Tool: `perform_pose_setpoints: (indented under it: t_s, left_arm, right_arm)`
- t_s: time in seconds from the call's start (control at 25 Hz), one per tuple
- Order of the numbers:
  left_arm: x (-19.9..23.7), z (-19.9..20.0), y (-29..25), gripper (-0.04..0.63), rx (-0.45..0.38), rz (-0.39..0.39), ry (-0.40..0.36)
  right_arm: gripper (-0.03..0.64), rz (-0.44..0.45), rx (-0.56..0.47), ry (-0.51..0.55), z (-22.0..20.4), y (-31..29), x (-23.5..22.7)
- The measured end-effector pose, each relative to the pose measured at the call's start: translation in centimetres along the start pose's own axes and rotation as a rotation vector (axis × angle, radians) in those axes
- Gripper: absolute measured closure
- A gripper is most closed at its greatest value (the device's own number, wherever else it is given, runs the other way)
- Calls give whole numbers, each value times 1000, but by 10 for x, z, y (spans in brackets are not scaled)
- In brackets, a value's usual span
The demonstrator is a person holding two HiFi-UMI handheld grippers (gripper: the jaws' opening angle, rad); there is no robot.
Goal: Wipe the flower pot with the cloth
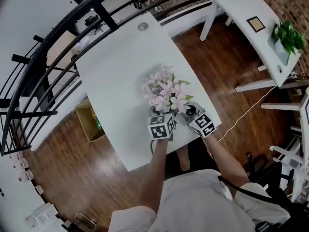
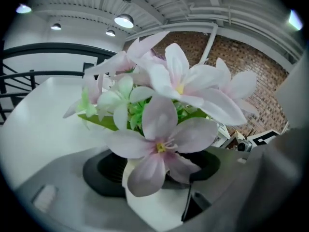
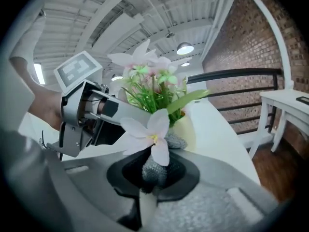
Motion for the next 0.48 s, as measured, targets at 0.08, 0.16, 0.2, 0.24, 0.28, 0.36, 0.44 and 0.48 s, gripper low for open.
perform_pose_setpoints:
  t_s: [0.08, 0.16, 0.2, 0.24, 0.28, 0.36, 0.44, 0.48]
  left_arm:
    - [-2, -1, 0, 225, -1, 25, 22]
    - [-5, -2, 0, 225, -4, 51, 46]
    - [-7, -3, 0, 225, -7, 65, 59]
    - [-9, -4, 1, 225, -11, 76, 68]
    - [-10, -5, 1, 225, -15, 81, 72]
    - [-11, -7, 4, 216, -13, 58, 55]
    - [-7, -9, 12, 205, 3, 1, 12]
    - [-2, -11, 18, 156, 14, -30, -23]
  right_arm:
    - [611, 9, 17, 22, -3, 0, 5]
    - [611, 30, 31, 37, -6, -2, 11]
    - [611, 39, 33, 38, -7, -2, 14]
    - [611, 42, 34, 32, -8, -2, 15]
    - [611, 39, 35, 21, -8, -2, 16]
    - [611, 33, 36, 4, -9, -1, 15]
    - [611, 35, 35, -2, -8, 0, 15]
    - [611, 36, 33, -3, -8, 1, 15]
Point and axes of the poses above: the fingertips, and each gripper's own axes: y backward along the fingers, x to its left, z out of its top, the point moved 7 cm from there along y, backward along the fingers, and after that the axes turned 6 degrees about -y, right-handed, at the moved point
